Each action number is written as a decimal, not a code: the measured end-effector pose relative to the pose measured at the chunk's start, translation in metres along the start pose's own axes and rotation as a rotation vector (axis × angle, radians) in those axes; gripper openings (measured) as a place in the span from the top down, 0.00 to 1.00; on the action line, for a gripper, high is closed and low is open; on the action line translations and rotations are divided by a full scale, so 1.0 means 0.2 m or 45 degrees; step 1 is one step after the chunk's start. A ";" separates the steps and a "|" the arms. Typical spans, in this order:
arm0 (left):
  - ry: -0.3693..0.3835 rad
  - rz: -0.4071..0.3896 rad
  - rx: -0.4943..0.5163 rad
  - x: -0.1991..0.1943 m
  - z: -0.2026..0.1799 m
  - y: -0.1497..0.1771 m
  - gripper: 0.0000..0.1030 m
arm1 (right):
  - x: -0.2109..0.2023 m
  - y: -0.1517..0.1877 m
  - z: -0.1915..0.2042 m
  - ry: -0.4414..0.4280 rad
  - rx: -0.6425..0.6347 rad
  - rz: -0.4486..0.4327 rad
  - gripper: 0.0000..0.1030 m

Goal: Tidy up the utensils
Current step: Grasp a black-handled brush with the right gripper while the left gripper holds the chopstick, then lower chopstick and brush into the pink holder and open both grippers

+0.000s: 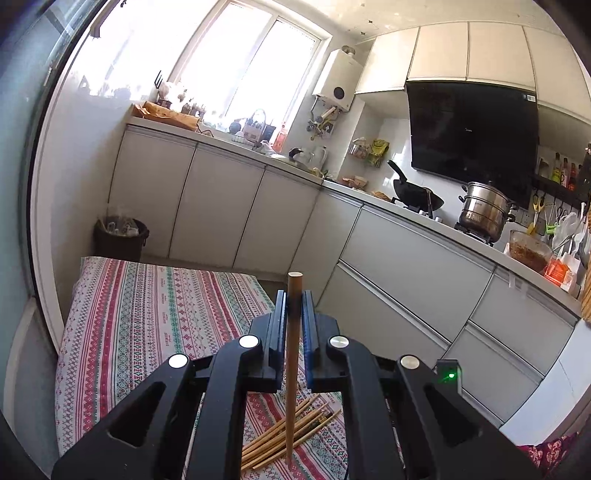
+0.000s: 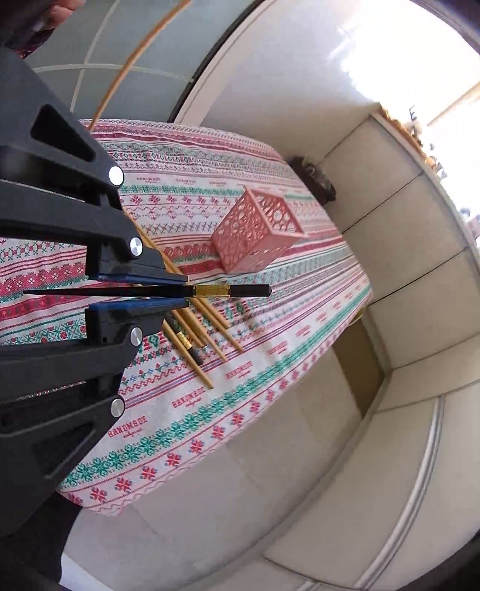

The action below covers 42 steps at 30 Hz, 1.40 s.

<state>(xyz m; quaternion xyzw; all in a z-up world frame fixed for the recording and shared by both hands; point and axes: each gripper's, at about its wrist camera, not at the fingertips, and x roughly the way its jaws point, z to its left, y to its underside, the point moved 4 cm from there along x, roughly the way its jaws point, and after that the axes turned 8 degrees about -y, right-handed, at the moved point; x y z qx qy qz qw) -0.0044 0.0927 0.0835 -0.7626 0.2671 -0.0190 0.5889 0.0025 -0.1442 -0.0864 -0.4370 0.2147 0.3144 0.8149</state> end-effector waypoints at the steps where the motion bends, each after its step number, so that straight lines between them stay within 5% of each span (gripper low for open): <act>1: -0.006 0.000 -0.004 0.01 -0.01 0.00 0.93 | -0.03 -0.02 0.02 -0.025 -0.019 -0.023 0.93; 11: -0.108 -0.074 -0.042 0.13 -0.06 -0.10 0.93 | -0.31 -0.50 0.30 -0.258 -0.185 -0.350 0.93; 19: -0.161 -0.133 -0.046 0.31 -0.08 -0.27 0.93 | -0.24 -0.85 0.44 -0.313 -0.296 -0.632 0.93; 25: -0.174 -0.107 -0.042 0.49 -0.07 -0.28 0.93 | 0.12 -0.94 0.40 -0.285 -0.326 -0.618 0.93; 32: -0.202 -0.081 -0.047 0.59 -0.03 -0.26 0.93 | 0.52 -0.82 0.36 -0.234 -0.425 -0.481 0.91; 40: -0.229 -0.145 -0.023 0.61 -0.07 -0.29 0.93 | 0.31 -0.80 0.30 -0.216 -0.366 -0.501 0.89; 42: -0.235 -0.168 -0.022 0.63 -0.08 -0.30 0.93 | 0.23 -0.76 0.30 -0.200 -0.369 -0.513 0.82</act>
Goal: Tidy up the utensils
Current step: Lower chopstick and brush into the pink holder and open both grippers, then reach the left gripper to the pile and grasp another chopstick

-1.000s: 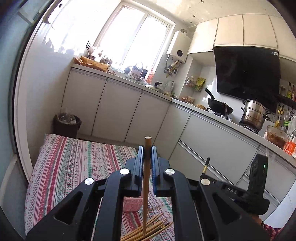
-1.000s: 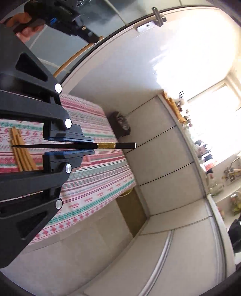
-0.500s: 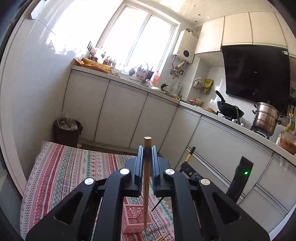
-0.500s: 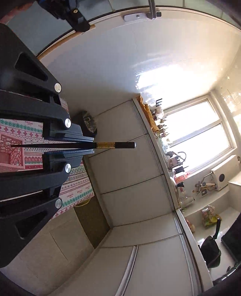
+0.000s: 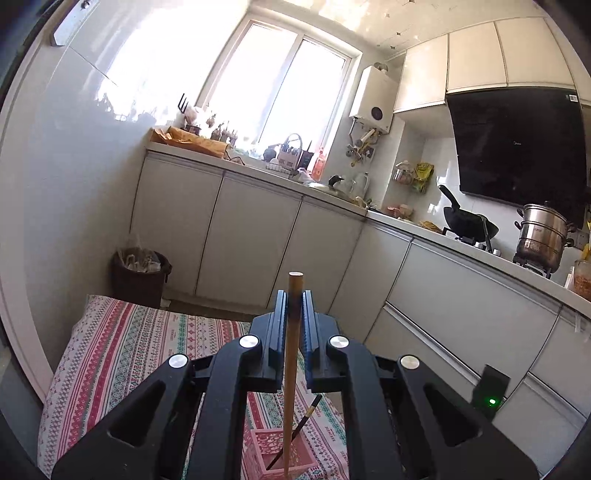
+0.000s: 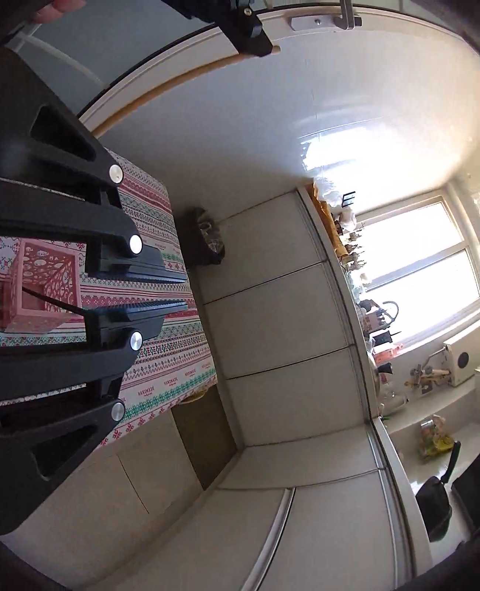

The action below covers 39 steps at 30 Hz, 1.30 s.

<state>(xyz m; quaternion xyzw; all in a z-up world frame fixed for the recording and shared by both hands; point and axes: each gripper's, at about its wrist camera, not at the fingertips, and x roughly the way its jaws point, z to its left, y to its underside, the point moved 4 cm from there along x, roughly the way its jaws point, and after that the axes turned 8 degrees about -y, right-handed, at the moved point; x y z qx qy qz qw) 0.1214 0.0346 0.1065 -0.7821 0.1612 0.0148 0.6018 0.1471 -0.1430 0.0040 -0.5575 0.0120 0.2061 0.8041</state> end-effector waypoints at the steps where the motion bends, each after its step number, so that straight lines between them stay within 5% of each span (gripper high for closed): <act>1: -0.002 -0.007 -0.002 0.01 -0.01 0.00 0.93 | -0.04 0.01 0.00 0.006 0.003 -0.004 0.71; 3: -0.007 -0.022 0.001 0.04 -0.02 0.01 0.93 | -0.09 0.02 -0.01 0.013 0.024 -0.008 0.61; 11: -0.014 -0.008 0.069 0.23 -0.07 0.17 0.92 | -0.21 0.09 -0.09 0.038 0.077 0.058 0.61; 12: -0.026 0.012 0.086 0.25 -0.07 0.20 0.88 | -0.22 0.09 -0.10 0.042 0.081 0.060 0.61; 15: -0.032 0.046 0.076 0.25 -0.05 0.25 0.46 | -0.23 0.08 -0.13 0.059 0.086 0.052 0.60; 24: 0.058 0.066 0.143 0.12 -0.13 0.21 0.30 | -0.30 0.08 -0.21 0.140 0.149 0.066 0.49; 29: 0.188 0.222 0.345 0.11 -0.29 0.36 0.06 | -0.36 0.18 -0.38 0.232 0.298 0.208 0.33; 34: 0.325 0.460 0.629 0.12 -0.41 0.65 0.07 | -0.42 0.39 -0.53 0.340 0.404 0.398 0.15; 39: 0.407 0.688 0.906 0.12 -0.46 0.99 0.07 | -0.53 0.52 -0.65 0.470 0.442 0.500 0.10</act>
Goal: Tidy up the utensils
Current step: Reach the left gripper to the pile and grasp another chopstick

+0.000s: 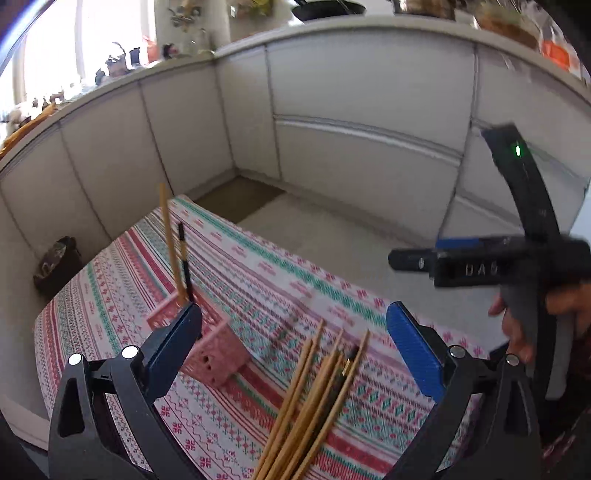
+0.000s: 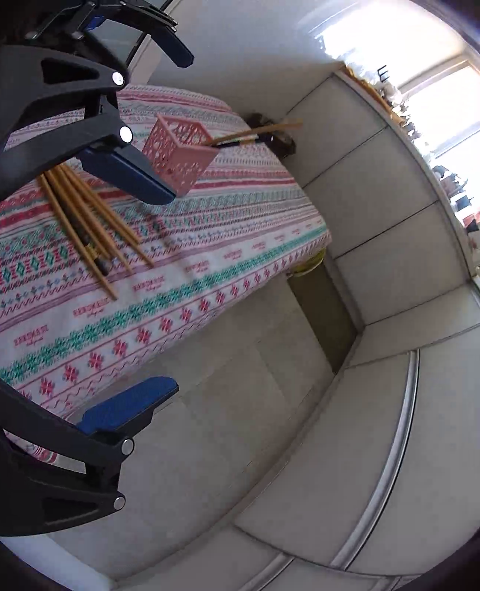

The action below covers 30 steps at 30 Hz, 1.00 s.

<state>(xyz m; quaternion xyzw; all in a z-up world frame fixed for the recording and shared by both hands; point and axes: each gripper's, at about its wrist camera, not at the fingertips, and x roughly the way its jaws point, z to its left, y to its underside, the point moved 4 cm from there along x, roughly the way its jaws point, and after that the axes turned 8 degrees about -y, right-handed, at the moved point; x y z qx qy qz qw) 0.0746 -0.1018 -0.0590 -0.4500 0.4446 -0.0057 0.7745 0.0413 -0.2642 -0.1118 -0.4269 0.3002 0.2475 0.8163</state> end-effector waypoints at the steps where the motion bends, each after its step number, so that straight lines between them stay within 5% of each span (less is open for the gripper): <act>1: 0.021 0.046 0.043 0.04 -0.03 0.03 0.07 | 0.00 0.02 -0.03 0.014 0.005 0.013 0.10; 11: 0.166 0.369 0.181 0.36 -0.25 0.15 0.08 | -0.10 0.13 -0.20 0.119 0.026 0.080 0.10; 12: 0.177 0.409 0.183 0.40 -0.26 0.13 0.14 | -0.10 0.14 -0.21 0.112 0.035 0.092 0.10; 15: 0.213 0.557 0.173 0.55 -0.29 0.10 0.56 | -0.11 0.15 -0.24 0.086 0.057 0.118 0.10; 22: 0.210 0.748 0.250 0.79 -0.34 0.10 0.64 | -0.10 0.15 -0.29 0.023 0.128 0.177 0.10; 30: 0.246 0.798 0.183 0.90 -0.29 0.12 0.79 | -0.09 0.16 -0.31 0.018 0.162 0.188 0.10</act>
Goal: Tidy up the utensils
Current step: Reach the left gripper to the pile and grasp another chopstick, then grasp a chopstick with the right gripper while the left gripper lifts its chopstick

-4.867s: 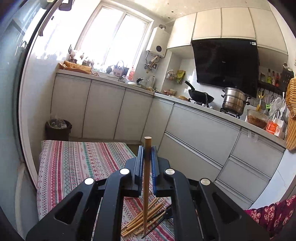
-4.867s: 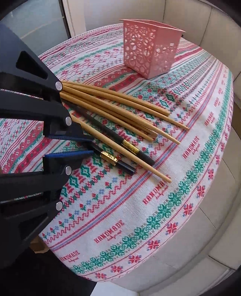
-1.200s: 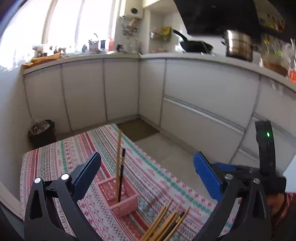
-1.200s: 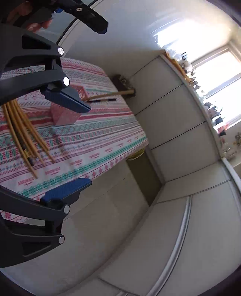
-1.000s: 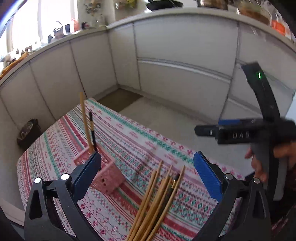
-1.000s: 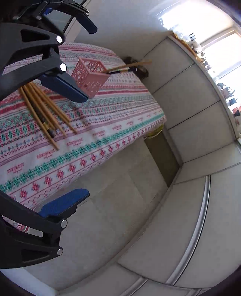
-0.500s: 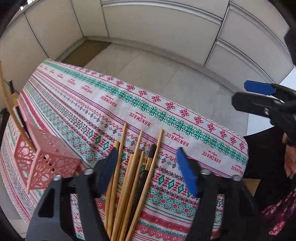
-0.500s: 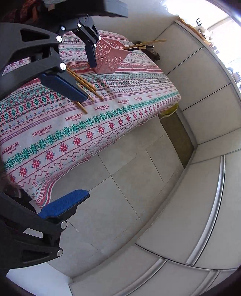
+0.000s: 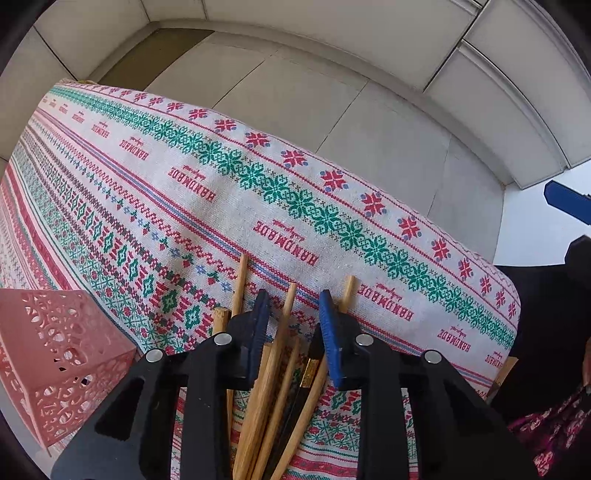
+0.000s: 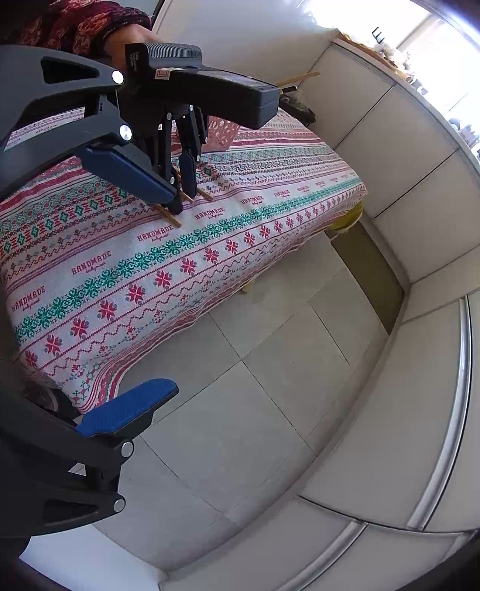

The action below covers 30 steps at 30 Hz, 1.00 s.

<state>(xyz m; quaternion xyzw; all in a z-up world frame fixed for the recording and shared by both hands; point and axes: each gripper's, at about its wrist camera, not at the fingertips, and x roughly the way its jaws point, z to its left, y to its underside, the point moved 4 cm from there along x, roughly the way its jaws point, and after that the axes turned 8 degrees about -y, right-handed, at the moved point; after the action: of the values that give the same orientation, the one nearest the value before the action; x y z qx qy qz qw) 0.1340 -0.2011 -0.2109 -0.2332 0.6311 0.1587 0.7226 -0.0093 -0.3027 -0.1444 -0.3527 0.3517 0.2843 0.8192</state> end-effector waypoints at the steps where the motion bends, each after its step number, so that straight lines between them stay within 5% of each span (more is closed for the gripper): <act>1: -0.006 -0.006 -0.023 0.00 0.02 0.00 0.90 | 0.00 0.00 0.01 -0.002 -0.004 0.005 0.10; 6: -0.044 -0.073 -0.126 -0.02 0.13 0.11 0.96 | 0.04 0.02 0.04 -0.040 0.020 0.048 0.10; 12: -0.054 -0.303 -0.337 -0.29 0.22 0.30 0.97 | 0.14 0.03 0.09 -0.073 0.077 0.135 0.15; 15: -0.043 -0.434 -0.416 -0.47 0.25 0.44 0.97 | 0.24 0.04 0.16 -0.092 0.089 0.221 0.27; 20: -0.032 -0.678 -0.540 -0.73 0.16 0.68 0.97 | 0.43 0.09 0.23 -0.082 0.227 0.388 0.63; 30: -0.073 -0.935 -0.625 -1.06 0.22 0.94 0.97 | 0.65 0.06 0.39 0.135 0.420 0.415 0.75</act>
<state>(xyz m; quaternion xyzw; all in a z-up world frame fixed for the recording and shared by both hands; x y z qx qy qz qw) 0.0400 -0.0063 -0.0241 -0.6020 0.4299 0.0431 0.6715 0.0882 -0.2059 -0.2116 -0.1672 0.4882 0.3325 0.7894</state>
